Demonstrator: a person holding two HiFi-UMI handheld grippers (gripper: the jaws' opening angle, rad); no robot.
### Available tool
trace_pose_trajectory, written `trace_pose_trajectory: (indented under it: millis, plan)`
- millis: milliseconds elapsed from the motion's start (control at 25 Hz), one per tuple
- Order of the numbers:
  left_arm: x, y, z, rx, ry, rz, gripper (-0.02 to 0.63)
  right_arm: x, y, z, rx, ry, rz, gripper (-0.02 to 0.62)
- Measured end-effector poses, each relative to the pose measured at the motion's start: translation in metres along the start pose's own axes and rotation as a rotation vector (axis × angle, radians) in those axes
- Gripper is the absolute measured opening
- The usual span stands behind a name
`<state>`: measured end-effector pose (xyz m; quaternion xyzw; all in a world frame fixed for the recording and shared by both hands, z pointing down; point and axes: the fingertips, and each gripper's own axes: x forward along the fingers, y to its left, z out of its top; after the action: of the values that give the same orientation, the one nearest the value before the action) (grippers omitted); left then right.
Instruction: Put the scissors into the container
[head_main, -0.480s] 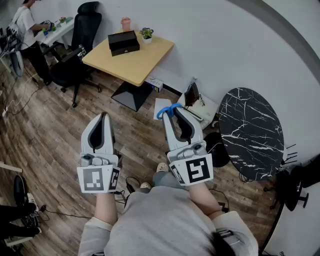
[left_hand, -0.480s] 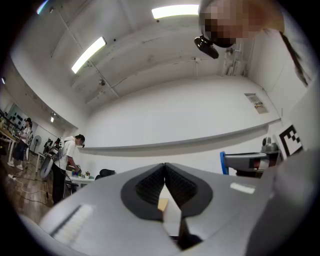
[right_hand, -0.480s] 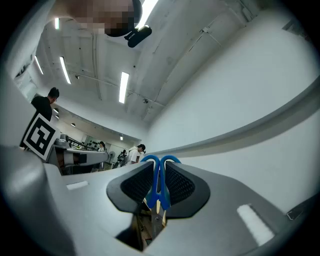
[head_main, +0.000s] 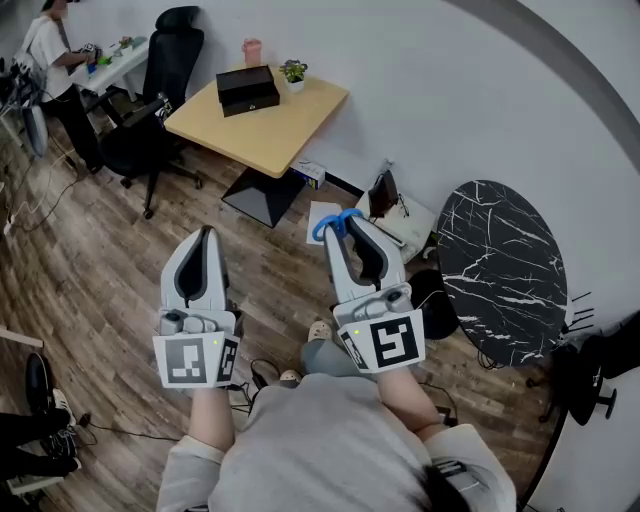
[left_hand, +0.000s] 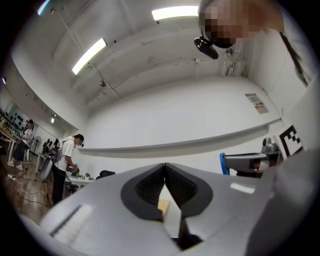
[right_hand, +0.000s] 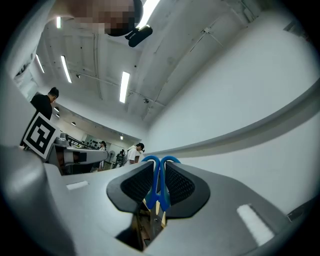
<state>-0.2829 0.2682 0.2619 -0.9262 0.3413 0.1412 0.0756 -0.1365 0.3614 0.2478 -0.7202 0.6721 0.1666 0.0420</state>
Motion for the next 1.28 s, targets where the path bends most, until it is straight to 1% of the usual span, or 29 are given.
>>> trace_pose_trajectory:
  millis: [200, 440, 640, 960, 1160, 1280]
  plan:
    - [0.023, 0.005, -0.013, 0.017, -0.002, 0.005, 0.058, 0.022, -0.017, -0.018, 0.02, 0.011, -0.007, 0.077]
    - [0.074, 0.022, -0.029, 0.024, 0.002, 0.035, 0.058, 0.072, -0.047, -0.037, 0.039, -0.006, 0.003, 0.075]
    - [0.126, 0.029, -0.033, 0.039, -0.022, 0.061, 0.058, 0.118, -0.081, -0.046, 0.041, -0.029, 0.039, 0.075]
    - [0.193, 0.035, -0.052, 0.05, -0.02, 0.091, 0.058, 0.173, -0.12, -0.066, 0.049, -0.043, 0.099, 0.075]
    - [0.219, 0.032, -0.057, 0.059, -0.032, 0.108, 0.058, 0.192, -0.142, -0.079, 0.073, -0.039, 0.117, 0.075]
    - [0.229, 0.035, -0.064, 0.067, -0.016, 0.118, 0.058, 0.204, -0.149, -0.086, 0.086, -0.039, 0.122, 0.075]
